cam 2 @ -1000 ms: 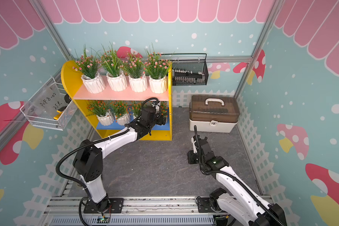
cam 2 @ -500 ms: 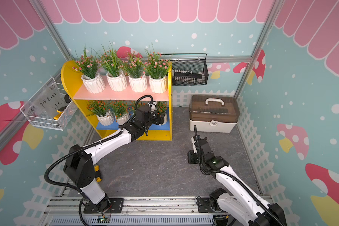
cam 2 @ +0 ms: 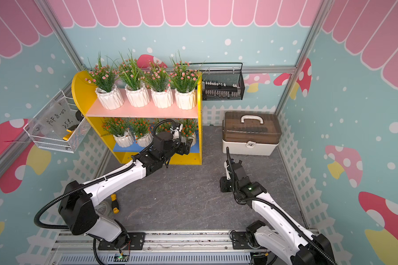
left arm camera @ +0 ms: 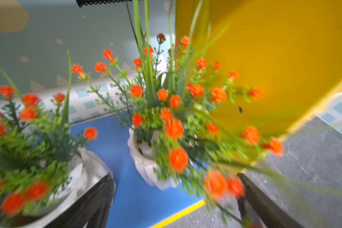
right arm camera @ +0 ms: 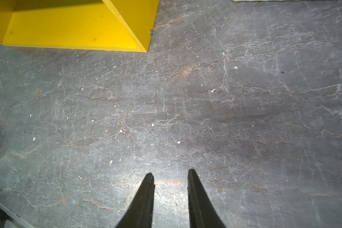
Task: Place the baby's breath potted plants on the rack by color
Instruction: Place the baby's breath potted plant on the rack.
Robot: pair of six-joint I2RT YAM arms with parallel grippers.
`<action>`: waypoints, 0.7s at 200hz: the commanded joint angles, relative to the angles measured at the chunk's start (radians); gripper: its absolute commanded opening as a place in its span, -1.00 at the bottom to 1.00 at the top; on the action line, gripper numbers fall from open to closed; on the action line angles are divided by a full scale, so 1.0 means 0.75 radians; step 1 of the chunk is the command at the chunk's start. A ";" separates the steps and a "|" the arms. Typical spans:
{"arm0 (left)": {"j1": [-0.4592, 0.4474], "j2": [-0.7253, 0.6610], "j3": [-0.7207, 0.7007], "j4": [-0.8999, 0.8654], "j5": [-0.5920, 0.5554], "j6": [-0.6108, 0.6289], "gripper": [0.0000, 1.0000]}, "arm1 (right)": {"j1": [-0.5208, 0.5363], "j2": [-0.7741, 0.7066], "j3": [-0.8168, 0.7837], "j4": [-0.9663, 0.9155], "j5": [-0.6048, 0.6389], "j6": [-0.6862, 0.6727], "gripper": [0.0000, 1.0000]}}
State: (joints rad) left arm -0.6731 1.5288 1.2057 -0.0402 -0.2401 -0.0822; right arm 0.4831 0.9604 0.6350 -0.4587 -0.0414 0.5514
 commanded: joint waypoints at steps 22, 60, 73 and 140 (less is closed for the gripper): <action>-0.063 -0.163 -0.128 0.013 -0.051 -0.045 0.88 | -0.007 0.019 0.027 0.035 0.018 -0.015 -0.45; -0.103 -0.304 -0.308 0.045 -0.097 -0.104 0.89 | -0.009 -0.002 0.028 0.068 0.037 -0.016 -0.56; -0.103 -0.348 -0.377 0.060 -0.138 -0.142 0.90 | -0.008 0.000 0.034 0.065 0.041 -0.024 -0.62; -0.103 -0.513 -0.664 0.063 -0.203 -0.280 0.96 | -0.038 0.016 0.063 0.090 0.115 -0.062 -0.10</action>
State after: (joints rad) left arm -0.7479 1.1950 0.7475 0.0006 -0.3550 -0.2295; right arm 0.4698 0.9730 0.6411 -0.4114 0.0093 0.5274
